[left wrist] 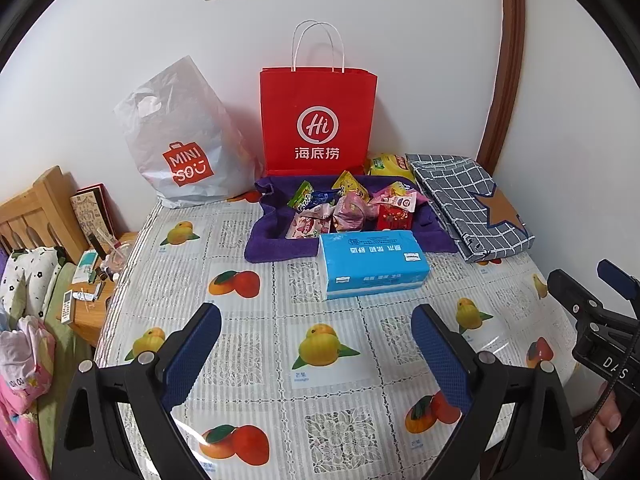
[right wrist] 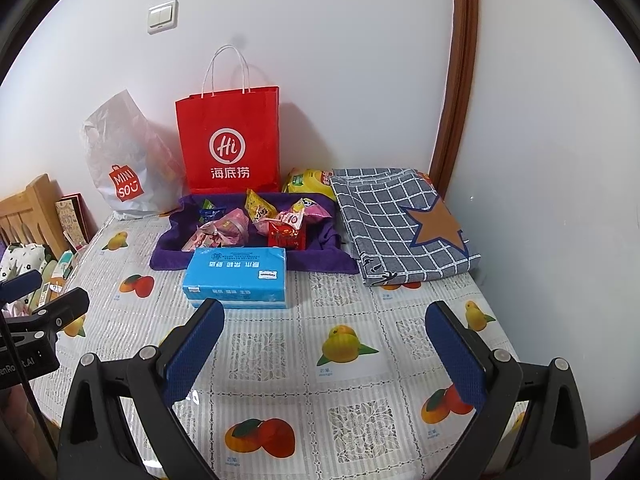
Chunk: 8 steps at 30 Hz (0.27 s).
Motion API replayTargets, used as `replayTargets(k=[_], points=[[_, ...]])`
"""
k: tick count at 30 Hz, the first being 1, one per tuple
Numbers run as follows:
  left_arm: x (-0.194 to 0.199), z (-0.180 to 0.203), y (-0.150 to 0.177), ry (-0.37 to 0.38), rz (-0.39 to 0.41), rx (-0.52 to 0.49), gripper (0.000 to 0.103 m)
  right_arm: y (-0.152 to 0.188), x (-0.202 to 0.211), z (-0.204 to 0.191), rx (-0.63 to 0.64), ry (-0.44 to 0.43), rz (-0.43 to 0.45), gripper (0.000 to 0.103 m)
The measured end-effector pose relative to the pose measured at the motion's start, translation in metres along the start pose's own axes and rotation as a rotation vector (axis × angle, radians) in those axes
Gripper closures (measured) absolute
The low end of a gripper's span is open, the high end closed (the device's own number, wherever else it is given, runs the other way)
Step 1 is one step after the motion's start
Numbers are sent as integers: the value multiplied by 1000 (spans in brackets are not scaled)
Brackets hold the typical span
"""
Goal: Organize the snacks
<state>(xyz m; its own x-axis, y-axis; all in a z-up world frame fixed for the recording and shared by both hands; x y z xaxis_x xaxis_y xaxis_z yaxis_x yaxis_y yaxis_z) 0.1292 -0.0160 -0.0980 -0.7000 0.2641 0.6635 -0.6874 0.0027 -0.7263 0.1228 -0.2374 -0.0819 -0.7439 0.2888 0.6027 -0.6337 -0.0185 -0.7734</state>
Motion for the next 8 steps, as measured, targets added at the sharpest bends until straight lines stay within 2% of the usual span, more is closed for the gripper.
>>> replayTargets(k=[8], points=[[1, -3, -1, -1, 3, -2, 6, -5, 2, -4, 5, -7, 8, 4]])
Point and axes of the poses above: each gripper's, at about its wrist camera, not at the fingertips, and x roughly against the way its jaws point, z to its right, y to its underside, the point moved 10 cm from there along -x, roughly the way its jaws point, and after that the axes turned 13 degrees about y, right-handed, at the moved point
